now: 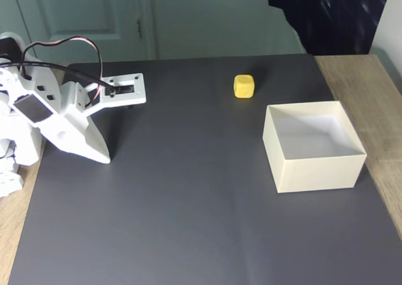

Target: Grasp a cube block and put it in the white box.

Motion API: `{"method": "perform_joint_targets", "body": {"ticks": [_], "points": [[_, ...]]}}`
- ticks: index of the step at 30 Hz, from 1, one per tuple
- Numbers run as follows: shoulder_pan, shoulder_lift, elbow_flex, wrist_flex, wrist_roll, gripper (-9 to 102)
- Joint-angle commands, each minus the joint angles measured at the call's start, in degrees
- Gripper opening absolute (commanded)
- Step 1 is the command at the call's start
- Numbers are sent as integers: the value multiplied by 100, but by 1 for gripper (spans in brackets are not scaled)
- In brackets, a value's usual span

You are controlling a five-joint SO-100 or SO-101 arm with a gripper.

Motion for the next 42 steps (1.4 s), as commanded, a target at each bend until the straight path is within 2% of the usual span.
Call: {"method": "perform_joint_targets", "body": {"ticks": [1,20,29,31,36,42], "points": [[35,35,-9,9,-26,1],[-79,35,-9,9,53,0],[0,35,-9,-105,466,0],[-35,35,-9,-308,422,0],[-220,35,-44,-1406,519,0],[-589,-70,-387,-1784,536,0]]}}
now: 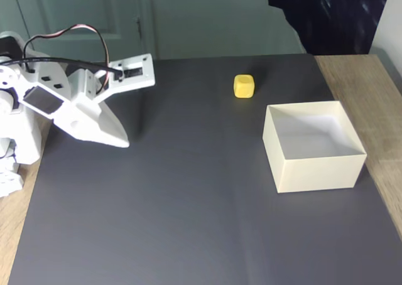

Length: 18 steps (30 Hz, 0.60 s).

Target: Grasp a cube block and put it in the white box.

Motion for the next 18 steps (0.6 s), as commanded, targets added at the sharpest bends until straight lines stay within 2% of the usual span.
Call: {"method": "perform_joint_targets", "body": {"ticks": [1,10,18], "points": [[-237,-255,-448,-378,-18,0],[-457,-3929,-2628,-2373,-18,0],[-738,-6398,-4614,-3270,-9,0]]}}
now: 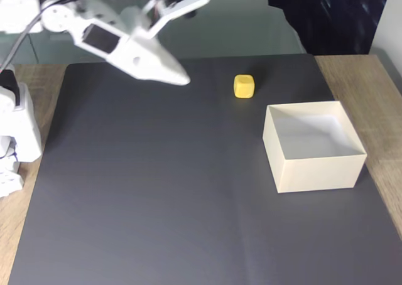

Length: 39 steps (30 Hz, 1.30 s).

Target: Grasp a cube block and put it in the white box.

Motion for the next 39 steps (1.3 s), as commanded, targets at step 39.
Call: {"method": "perform_joint_targets", "body": {"ticks": [39], "points": [[-246,-5071,-3981,-984,-141,22]]}}
